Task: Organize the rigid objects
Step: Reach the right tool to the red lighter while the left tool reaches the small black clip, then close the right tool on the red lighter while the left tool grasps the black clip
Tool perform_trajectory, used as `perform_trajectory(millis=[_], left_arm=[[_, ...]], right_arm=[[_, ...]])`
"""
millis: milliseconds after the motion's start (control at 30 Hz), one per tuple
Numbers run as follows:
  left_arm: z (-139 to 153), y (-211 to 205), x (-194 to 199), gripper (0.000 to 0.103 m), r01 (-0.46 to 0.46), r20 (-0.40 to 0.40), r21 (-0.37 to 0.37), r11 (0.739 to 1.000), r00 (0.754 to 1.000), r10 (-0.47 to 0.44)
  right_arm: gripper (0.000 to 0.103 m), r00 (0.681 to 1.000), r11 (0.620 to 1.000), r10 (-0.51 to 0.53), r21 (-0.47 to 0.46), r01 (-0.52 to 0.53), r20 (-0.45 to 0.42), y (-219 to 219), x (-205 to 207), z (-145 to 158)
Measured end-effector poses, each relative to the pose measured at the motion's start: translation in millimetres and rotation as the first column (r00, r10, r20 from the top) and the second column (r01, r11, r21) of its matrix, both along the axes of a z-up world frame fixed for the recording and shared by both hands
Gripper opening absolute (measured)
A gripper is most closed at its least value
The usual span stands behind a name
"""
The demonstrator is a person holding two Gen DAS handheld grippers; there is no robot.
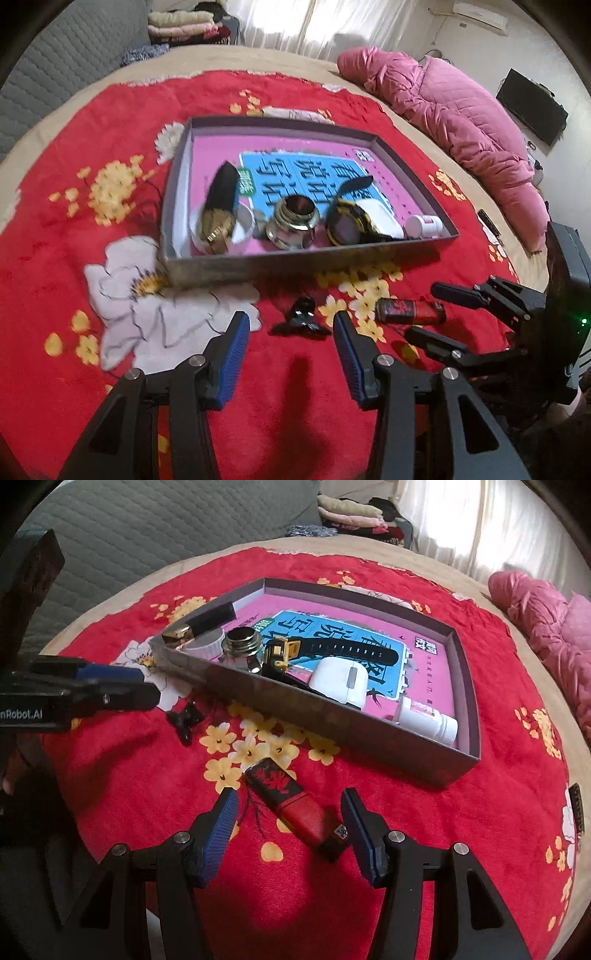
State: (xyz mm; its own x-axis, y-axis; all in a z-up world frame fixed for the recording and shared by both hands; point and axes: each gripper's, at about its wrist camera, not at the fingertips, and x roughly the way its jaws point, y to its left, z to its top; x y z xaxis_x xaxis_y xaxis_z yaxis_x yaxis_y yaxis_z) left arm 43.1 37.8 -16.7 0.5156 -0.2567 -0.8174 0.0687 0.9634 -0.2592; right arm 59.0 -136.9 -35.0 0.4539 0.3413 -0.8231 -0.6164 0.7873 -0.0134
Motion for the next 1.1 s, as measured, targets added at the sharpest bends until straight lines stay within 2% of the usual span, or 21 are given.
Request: perform_trajectory(millis=[400, 700, 967, 1100], left_arm=[[-22, -13, 12, 0.047, -0.008, -0.053, 0.01, 1.0, 0.999, 0.009], [-34, -18, 18, 0.047, 0.007, -0.066, 0.019, 1.0, 0.998, -0.005], [-39, -21, 19, 0.047, 0.013, -0.054, 0.031, 0.999, 0.998, -0.011], [-40, -20, 20, 0.043, 0.014, -0.045, 0.037, 0.999, 0.999, -0.012]], right_arm=[[0.059, 0.998, 0.998, -0.038, 0.039, 0.04, -0.047, -7, 17, -16], [0.058, 0.999, 1.0, 0.013, 0.014, -0.012, -0.032, 2, 19, -20], [0.034, 0.996, 0.998, 0.065, 0.02, -0.064, -0.059, 9, 14, -19], [0.024, 0.992, 0.996, 0.073, 0.06, -0.067, -0.1, 8, 7, -17]])
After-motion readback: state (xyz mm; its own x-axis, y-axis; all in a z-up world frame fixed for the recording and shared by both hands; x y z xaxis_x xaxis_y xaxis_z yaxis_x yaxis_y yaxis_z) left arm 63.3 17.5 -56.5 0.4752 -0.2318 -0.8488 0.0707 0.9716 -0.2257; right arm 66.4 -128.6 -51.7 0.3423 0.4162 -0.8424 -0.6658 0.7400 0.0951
